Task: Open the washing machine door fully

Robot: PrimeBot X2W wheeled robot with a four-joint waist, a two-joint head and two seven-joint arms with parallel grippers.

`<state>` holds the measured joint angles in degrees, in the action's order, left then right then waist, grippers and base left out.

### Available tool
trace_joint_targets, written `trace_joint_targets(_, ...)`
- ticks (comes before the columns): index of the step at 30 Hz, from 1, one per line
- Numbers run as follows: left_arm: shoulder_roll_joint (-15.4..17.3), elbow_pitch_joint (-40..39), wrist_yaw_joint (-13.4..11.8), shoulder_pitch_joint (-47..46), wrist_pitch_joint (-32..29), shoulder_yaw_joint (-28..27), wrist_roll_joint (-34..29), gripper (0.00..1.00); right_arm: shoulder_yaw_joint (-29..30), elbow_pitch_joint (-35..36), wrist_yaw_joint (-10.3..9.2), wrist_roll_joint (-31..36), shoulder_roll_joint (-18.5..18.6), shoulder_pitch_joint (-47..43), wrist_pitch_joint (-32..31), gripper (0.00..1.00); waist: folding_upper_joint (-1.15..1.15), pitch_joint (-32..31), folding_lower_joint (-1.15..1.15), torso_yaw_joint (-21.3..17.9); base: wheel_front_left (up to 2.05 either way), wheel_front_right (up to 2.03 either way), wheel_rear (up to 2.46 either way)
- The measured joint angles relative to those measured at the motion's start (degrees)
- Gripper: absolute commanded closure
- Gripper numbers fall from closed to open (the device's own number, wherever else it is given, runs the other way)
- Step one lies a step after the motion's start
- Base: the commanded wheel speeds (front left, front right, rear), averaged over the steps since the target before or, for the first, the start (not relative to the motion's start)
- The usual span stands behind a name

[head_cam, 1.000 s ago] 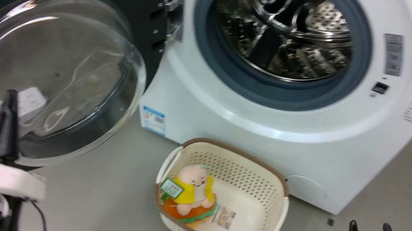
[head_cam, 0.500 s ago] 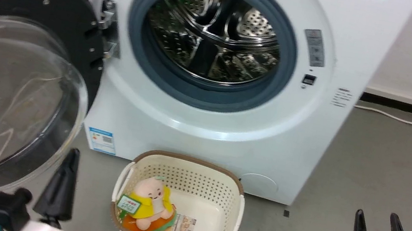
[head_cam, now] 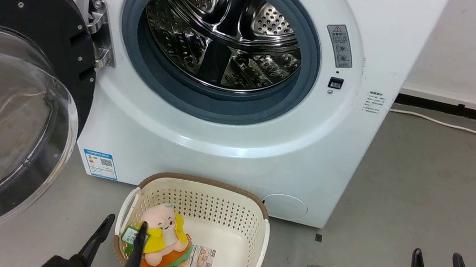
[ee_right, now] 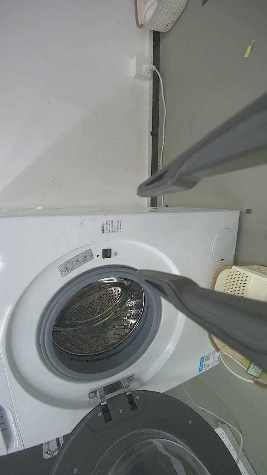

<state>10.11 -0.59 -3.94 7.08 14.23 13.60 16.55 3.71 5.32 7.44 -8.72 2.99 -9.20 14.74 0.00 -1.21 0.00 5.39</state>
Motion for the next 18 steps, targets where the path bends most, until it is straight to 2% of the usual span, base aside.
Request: trace_joint_targets(18, -0.12, 1.69, -0.52, -0.29, 0.44, 0.60, -1.86, 0.00, -0.40, -0.92, 0.00, -0.44, 0.00, 0.01, 0.00, 0.00, 0.00, 0.00, 0.00, 0.17, 0.00, 0.00, 0.00)
